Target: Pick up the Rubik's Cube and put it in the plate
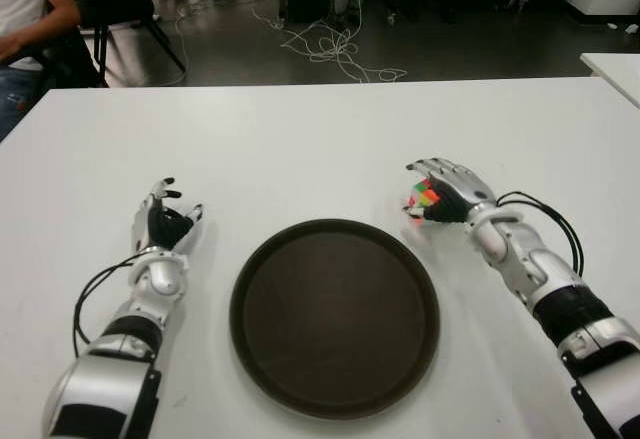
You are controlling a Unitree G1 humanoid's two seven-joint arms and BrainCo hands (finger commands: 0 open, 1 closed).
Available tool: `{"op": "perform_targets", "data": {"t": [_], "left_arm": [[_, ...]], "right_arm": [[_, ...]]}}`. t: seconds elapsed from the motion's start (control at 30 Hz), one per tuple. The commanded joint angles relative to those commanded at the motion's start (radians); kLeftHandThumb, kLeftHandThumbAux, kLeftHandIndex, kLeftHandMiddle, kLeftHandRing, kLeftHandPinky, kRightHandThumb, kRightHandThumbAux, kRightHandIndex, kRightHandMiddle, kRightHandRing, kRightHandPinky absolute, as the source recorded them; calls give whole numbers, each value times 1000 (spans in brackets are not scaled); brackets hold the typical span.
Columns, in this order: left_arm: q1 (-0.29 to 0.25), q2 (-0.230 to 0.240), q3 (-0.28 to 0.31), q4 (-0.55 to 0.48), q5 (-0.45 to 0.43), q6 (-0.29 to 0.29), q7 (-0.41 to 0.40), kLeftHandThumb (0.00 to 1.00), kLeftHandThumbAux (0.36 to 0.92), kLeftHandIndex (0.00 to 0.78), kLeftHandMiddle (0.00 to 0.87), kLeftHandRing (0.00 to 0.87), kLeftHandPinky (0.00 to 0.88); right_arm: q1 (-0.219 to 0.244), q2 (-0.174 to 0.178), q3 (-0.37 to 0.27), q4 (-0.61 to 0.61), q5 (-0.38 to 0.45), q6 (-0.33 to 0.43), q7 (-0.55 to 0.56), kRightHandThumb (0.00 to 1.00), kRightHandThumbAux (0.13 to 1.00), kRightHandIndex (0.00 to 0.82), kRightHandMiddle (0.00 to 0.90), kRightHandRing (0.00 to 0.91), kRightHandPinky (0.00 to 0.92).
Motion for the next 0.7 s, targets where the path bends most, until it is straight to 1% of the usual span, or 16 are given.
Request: {"op": "perform_targets", "data": {"t": [0.13, 0.2, 0.43, 0.5, 0.7], "left_arm": [[1, 1, 1, 0, 0, -4, -2, 221, 736, 185, 303, 338, 360], [1, 1, -1, 0, 2, -6, 0, 218, 737, 184, 296, 328, 345], [1, 0, -3, 0, 3, -10, 4, 249, 750, 182, 295, 329, 364], [1, -1, -1, 1, 1, -9, 1, 262, 748, 178, 303, 346, 380], [0, 0, -1, 1, 1, -6, -2, 245, 739, 174, 311, 359, 390]], "right_arm": [[-5, -10, 1, -49, -1, 42, 85, 279, 496, 0, 0, 0, 1], [-4, -11, 1, -59, -2, 52, 104, 284, 491, 0, 0, 0, 0], [-10, -11, -5, -75, 4, 73, 151, 283, 481, 0, 0, 0, 4], [-12, -11, -9, -77, 11, 76, 167, 270, 473, 0, 0, 0, 13], [-13, -12, -18, -84, 23, 79, 187, 267, 476, 0, 0, 0, 16]]}}
